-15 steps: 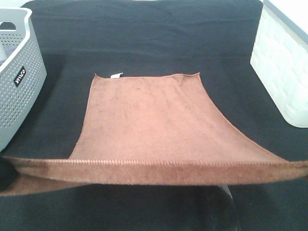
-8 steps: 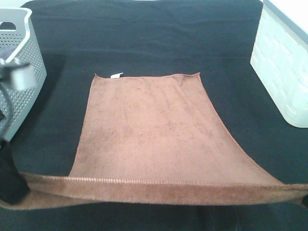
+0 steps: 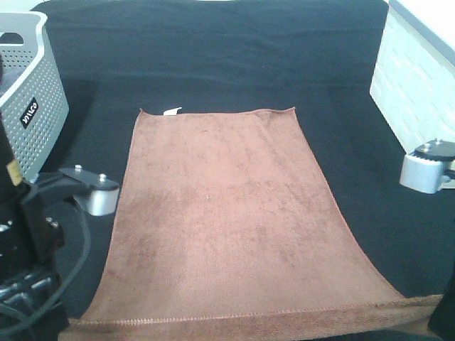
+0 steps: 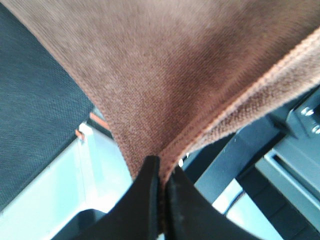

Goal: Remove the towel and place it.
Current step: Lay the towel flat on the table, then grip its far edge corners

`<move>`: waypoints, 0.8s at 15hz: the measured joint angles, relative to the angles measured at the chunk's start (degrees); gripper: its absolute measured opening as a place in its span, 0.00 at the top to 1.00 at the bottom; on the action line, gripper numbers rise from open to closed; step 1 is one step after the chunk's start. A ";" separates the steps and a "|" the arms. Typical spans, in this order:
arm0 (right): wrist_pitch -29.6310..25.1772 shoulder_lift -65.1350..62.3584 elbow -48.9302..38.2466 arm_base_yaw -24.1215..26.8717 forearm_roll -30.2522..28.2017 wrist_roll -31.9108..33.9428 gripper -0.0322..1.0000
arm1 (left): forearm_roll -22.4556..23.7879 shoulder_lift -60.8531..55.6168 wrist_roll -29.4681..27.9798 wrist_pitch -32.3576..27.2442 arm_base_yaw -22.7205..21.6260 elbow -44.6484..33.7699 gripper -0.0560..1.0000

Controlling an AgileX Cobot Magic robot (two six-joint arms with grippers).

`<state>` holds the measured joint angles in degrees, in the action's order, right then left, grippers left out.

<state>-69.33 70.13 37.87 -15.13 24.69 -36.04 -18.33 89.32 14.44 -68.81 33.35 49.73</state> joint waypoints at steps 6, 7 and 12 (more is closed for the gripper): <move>-0.06 10.08 0.00 0.00 0.40 5.33 0.96 | -0.97 5.33 0.57 0.00 2.52 0.00 0.95; 0.00 11.06 0.00 -0.92 0.17 6.42 0.96 | -1.15 6.47 0.86 0.00 4.58 0.00 0.95; 0.97 15.76 -0.06 -13.81 -0.92 11.75 0.96 | -1.72 9.11 0.86 -0.11 8.88 1.89 0.95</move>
<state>-68.35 85.89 37.82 -28.93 23.78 -24.29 -20.05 98.43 15.30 -68.93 42.23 51.62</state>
